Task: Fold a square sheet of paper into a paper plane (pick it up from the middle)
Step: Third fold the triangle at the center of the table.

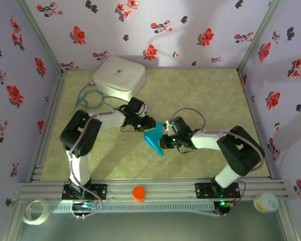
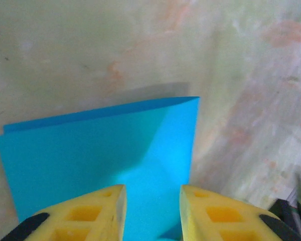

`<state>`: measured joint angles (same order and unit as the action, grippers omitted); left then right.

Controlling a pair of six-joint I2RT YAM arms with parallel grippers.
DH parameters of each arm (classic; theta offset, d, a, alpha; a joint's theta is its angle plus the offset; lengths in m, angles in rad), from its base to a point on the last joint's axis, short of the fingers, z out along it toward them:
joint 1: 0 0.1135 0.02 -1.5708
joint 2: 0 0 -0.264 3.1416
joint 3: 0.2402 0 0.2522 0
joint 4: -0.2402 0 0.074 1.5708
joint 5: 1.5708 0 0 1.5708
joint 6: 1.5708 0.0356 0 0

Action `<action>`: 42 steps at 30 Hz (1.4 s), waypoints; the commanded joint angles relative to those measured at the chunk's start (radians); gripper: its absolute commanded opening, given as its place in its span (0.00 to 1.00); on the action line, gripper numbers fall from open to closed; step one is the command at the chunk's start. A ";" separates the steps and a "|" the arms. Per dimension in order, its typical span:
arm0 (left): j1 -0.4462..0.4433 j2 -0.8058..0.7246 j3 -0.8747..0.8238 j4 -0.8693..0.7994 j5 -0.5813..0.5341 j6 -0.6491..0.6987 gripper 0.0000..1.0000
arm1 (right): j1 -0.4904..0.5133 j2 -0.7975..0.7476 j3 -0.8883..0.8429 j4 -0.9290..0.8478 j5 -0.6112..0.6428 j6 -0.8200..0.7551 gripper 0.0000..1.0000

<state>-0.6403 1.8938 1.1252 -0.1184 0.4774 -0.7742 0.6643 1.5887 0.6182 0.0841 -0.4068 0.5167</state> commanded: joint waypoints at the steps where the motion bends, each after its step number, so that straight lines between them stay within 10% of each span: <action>1: 0.005 -0.105 -0.017 -0.047 -0.044 0.019 0.34 | -0.006 0.022 0.008 -0.018 0.029 0.004 0.00; 10: -0.051 -0.227 -0.240 0.208 0.052 -0.158 0.00 | -0.006 0.034 0.015 -0.016 0.034 0.012 0.00; 21: -0.103 -0.169 -0.364 0.473 0.064 -0.343 0.00 | -0.006 0.031 0.018 -0.030 0.043 0.006 0.00; 42: -0.113 -0.129 -0.349 0.251 -0.025 -0.258 0.00 | -0.006 0.030 0.018 -0.034 0.043 0.006 0.00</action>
<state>-0.7471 1.7374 0.7628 0.1928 0.4805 -1.0721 0.6643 1.6001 0.6277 0.0914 -0.4030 0.5240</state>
